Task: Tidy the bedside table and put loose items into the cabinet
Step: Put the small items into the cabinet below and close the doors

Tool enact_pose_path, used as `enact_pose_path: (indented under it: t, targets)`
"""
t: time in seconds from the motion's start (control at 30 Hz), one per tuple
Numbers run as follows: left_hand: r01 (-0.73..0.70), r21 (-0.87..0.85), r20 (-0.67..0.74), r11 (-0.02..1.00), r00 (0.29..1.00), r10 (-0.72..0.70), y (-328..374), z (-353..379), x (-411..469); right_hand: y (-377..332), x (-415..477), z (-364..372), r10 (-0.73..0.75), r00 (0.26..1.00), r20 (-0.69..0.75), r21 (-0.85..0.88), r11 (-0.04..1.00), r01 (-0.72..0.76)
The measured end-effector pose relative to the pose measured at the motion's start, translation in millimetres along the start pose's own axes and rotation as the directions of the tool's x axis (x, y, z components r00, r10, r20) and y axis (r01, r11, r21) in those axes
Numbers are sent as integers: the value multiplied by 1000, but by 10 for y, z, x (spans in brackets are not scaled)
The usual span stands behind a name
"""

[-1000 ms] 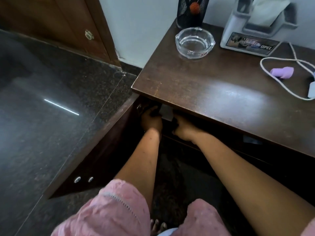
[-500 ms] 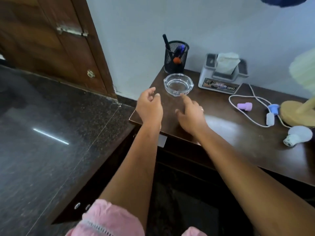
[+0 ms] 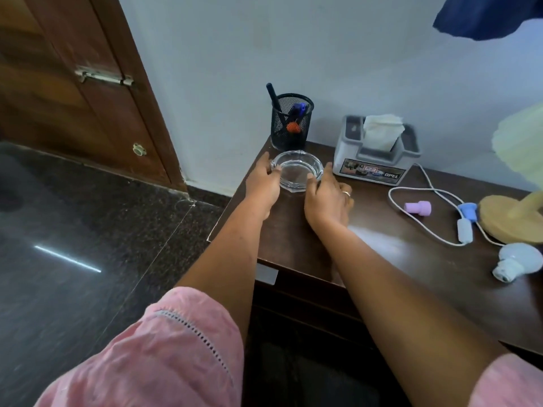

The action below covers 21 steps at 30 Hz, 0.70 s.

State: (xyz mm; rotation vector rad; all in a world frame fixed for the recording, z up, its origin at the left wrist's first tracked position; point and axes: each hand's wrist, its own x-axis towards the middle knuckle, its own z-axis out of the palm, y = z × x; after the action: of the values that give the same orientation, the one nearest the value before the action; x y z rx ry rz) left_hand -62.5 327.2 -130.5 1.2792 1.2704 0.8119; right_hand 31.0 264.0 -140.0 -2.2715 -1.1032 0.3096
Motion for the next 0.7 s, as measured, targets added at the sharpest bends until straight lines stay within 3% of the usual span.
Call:
enact_pose_path:
  t: [0.07,0.23,0.47,0.6,0.7]
  targets:
    - [23,8,9,1000,1000,-23,15,-12,-44,1,-33,-19,1,1000,-7,32,1000,0]
    - [44,-157,-53,987,997,-53,15,14,-422,61,-209,-118,2,1000,-31,119,993,2]
    - [124,-363,-98,923,981,-170,-133,0,-1330,224,-1009,-377,90,995,-32,405,912,-69]
    - [202,-393,-95,897,961,-258,-380,-227,-1822,408,-1666,-494,-8,999,-44,457,889,27]
    - [252,-403,-107,880,942,-319,-590,-337,-2169,584,-2027,-504,6,999,34,478,878,-21]
